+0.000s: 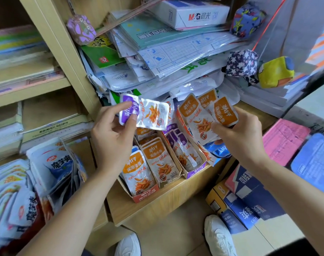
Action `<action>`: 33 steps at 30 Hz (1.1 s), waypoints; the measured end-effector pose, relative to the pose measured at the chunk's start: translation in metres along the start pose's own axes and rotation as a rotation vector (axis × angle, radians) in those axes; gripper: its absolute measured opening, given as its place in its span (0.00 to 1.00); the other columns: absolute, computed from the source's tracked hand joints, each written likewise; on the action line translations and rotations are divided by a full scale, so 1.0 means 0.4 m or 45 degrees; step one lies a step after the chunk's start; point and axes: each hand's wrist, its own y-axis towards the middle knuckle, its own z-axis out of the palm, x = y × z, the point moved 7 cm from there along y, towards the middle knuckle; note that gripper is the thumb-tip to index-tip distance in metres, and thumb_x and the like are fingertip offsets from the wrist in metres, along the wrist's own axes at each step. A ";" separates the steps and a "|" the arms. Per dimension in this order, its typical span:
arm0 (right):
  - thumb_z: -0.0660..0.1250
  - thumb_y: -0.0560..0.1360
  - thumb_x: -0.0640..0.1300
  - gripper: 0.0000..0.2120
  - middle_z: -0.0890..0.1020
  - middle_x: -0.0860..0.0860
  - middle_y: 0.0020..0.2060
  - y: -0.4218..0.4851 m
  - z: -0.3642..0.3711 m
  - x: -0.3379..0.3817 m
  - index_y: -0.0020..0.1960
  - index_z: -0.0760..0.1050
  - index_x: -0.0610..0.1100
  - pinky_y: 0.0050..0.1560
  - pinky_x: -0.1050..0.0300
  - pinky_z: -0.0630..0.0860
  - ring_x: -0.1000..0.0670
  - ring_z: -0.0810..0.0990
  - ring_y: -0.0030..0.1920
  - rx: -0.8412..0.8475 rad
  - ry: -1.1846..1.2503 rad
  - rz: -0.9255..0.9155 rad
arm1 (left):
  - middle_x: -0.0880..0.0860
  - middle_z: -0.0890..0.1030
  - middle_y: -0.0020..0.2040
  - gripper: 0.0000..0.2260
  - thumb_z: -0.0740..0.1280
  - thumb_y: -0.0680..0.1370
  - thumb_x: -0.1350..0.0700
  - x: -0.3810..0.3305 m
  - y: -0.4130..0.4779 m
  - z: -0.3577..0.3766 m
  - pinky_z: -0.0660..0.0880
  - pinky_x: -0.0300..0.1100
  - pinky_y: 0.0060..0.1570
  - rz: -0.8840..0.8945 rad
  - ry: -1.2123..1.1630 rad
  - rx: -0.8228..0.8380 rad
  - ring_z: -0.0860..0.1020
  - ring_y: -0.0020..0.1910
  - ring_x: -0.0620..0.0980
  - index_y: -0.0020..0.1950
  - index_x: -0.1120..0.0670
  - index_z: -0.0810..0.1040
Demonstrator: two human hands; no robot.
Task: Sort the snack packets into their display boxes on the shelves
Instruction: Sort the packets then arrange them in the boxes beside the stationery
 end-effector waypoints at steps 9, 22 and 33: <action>0.73 0.75 0.37 0.12 0.85 0.53 0.48 0.013 -0.036 -0.025 0.57 0.80 0.43 0.32 0.57 0.83 0.59 0.86 0.41 -0.079 0.087 0.060 | 0.46 0.83 0.52 0.13 0.76 0.74 0.56 0.034 -0.057 0.207 0.79 0.44 0.52 -0.167 0.267 0.474 0.81 0.49 0.43 0.58 0.51 0.84; 0.74 0.74 0.38 0.12 0.86 0.53 0.49 0.012 -0.020 -0.010 0.57 0.81 0.43 0.36 0.59 0.83 0.58 0.86 0.43 -0.017 0.066 -0.001 | 0.45 0.82 0.57 0.38 0.55 0.67 0.21 0.116 -0.051 0.136 0.68 0.48 0.54 0.070 1.128 0.958 0.73 0.57 0.50 0.64 0.44 0.79; 0.73 0.74 0.38 0.15 0.85 0.53 0.51 -0.002 0.028 0.006 0.61 0.80 0.42 0.35 0.63 0.81 0.60 0.85 0.44 0.074 0.086 -0.040 | 0.43 0.78 0.45 0.26 0.62 0.69 0.25 0.162 -0.117 0.177 0.59 0.54 0.54 0.071 1.277 1.068 0.65 0.57 0.49 0.45 0.47 0.78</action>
